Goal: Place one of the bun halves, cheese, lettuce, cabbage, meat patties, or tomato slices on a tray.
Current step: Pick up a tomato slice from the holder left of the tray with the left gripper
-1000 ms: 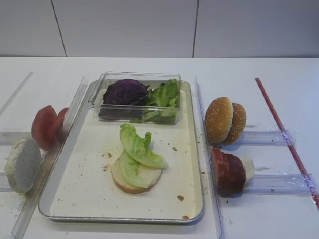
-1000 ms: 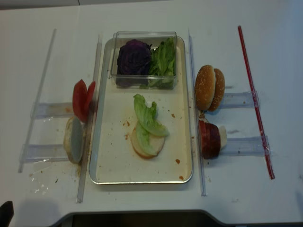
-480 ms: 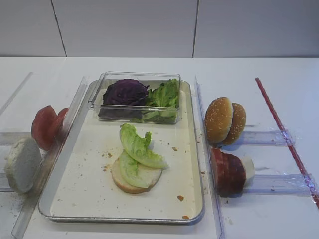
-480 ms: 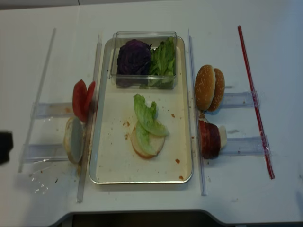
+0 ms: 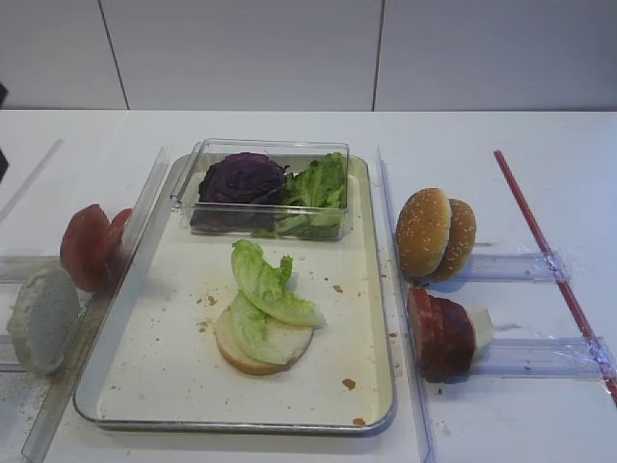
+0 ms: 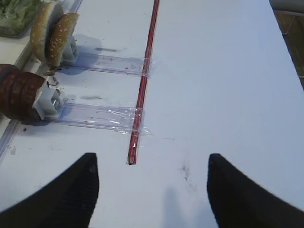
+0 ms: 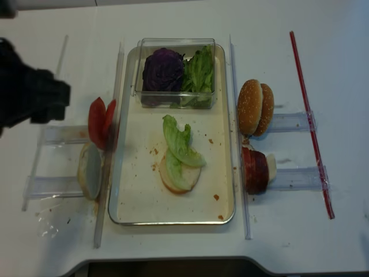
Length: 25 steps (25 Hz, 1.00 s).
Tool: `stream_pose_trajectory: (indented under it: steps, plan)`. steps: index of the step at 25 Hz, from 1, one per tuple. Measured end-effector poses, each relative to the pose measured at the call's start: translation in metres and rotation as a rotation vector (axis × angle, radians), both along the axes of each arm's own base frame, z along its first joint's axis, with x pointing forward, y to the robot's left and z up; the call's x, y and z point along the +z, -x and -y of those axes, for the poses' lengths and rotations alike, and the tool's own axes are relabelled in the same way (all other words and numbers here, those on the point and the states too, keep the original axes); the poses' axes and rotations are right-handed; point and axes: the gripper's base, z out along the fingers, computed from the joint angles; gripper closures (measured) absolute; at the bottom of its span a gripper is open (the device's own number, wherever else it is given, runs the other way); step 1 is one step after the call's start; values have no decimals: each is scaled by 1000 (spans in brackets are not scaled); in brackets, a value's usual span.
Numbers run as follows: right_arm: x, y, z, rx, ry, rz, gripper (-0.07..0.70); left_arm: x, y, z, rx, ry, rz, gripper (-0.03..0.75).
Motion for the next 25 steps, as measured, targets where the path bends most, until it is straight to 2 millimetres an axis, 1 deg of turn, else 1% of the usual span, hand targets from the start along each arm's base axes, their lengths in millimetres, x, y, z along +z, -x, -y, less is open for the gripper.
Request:
stream_pose_trajectory:
  steps: [5,9,13,16,20,25]
  plan:
    - [0,0,0,0,0,0,132,-15,-28,28,-55,-6,-79,291]
    - [0,0,0,0,0,0,132,-27,-44,45,-82,-15,-128,291]
    - [0,0,0,0,0,0,132,-34,-57,61,-107,-22,-154,291]
    - [0,0,0,0,0,0,132,-40,-70,73,-130,-34,-167,291]
    - [0,0,0,0,0,0,132,-46,-91,81,-121,-82,-161,291]
    - [0,0,0,0,0,0,132,-68,-111,83,-117,-165,-193,291]
